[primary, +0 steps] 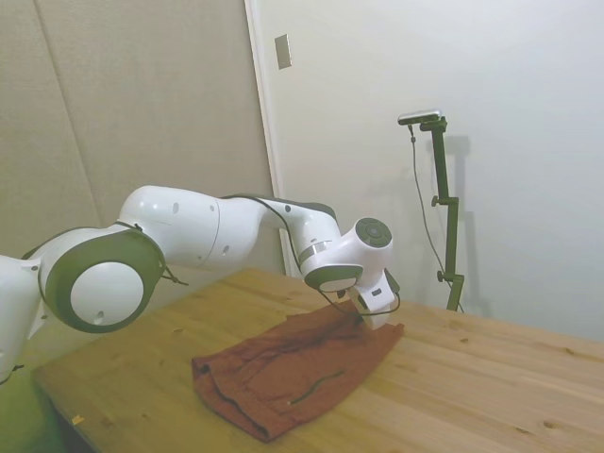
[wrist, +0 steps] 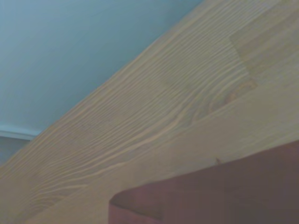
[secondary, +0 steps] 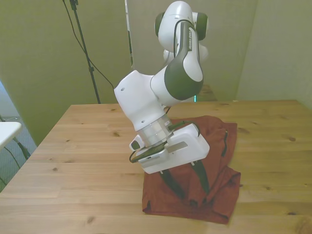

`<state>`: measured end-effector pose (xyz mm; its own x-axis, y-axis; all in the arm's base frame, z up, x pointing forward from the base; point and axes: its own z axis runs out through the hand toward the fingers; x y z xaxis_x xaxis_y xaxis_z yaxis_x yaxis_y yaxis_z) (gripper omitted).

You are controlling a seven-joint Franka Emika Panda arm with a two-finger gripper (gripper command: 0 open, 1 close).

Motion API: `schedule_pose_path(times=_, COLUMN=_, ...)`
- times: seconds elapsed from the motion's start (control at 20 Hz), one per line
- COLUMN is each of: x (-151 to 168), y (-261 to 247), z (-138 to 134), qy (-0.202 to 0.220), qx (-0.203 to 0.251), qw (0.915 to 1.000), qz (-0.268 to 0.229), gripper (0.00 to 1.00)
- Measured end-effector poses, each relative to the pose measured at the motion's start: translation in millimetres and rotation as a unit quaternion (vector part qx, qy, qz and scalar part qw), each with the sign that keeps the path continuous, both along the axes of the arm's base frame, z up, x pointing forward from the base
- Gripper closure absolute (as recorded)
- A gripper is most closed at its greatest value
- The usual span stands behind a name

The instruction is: Unfold the shorts

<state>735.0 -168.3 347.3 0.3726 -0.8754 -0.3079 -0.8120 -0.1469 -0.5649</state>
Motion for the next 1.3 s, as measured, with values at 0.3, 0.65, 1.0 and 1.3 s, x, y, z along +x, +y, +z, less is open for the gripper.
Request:
schedule_pose_path(times=0.3, x=3, y=1, z=3, qy=-0.002, qx=0.001, qw=1.0000, qz=0.007, gripper=1.00)
schedule_pose_path(times=0.65, x=6, y=6, z=9, qy=-0.008, qx=0.002, qw=0.9999, qz=0.011, gripper=1.00)
schedule_pose_path(times=1.0, x=5, y=5, z=3, qy=-0.002, qx=0.010, qw=0.9999, qz=0.012, gripper=1.00)
schedule_pose_path(times=1.3, x=18, y=36, z=26, qy=-0.019, qx=0.018, qw=0.9989, qz=0.040, gripper=1.00)
